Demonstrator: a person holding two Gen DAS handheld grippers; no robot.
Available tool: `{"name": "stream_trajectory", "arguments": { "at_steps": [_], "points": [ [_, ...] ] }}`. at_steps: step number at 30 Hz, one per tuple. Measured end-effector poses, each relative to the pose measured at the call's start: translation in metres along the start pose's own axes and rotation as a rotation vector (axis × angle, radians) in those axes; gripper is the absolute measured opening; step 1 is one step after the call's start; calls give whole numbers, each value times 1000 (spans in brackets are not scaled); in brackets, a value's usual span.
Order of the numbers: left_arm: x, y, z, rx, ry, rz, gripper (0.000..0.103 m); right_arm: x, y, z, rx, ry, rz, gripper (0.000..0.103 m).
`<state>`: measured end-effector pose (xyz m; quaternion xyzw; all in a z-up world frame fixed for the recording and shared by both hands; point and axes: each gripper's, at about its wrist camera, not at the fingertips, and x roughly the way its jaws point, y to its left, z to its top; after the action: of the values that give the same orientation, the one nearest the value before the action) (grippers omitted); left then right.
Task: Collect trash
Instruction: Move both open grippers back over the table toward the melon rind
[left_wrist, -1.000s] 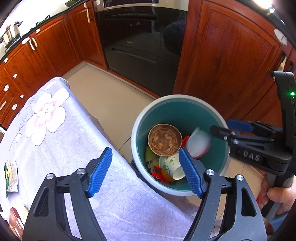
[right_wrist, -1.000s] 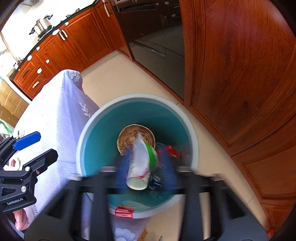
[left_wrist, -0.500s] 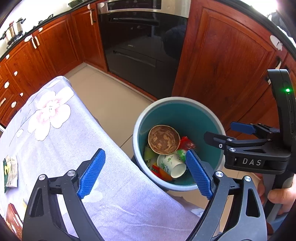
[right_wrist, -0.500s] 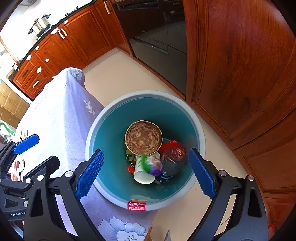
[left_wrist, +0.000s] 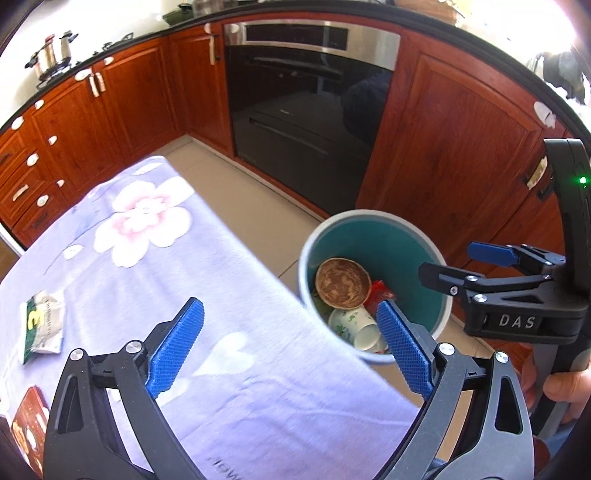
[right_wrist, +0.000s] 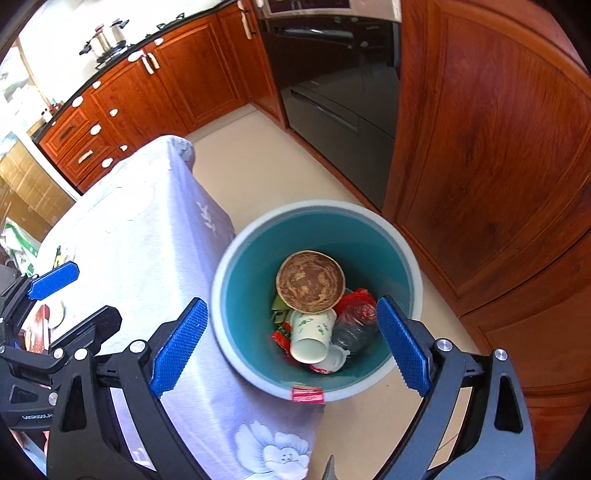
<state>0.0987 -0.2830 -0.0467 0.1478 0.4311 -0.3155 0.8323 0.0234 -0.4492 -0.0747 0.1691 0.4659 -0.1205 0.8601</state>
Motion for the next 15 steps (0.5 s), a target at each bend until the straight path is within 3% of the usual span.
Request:
{"name": "stream_trajectory", "arguments": {
  "at_steps": [15],
  "points": [
    [-67, 113, -60, -176, -40, 96, 99, -13, 137, -6, -210, 21, 127, 89]
  ]
}}
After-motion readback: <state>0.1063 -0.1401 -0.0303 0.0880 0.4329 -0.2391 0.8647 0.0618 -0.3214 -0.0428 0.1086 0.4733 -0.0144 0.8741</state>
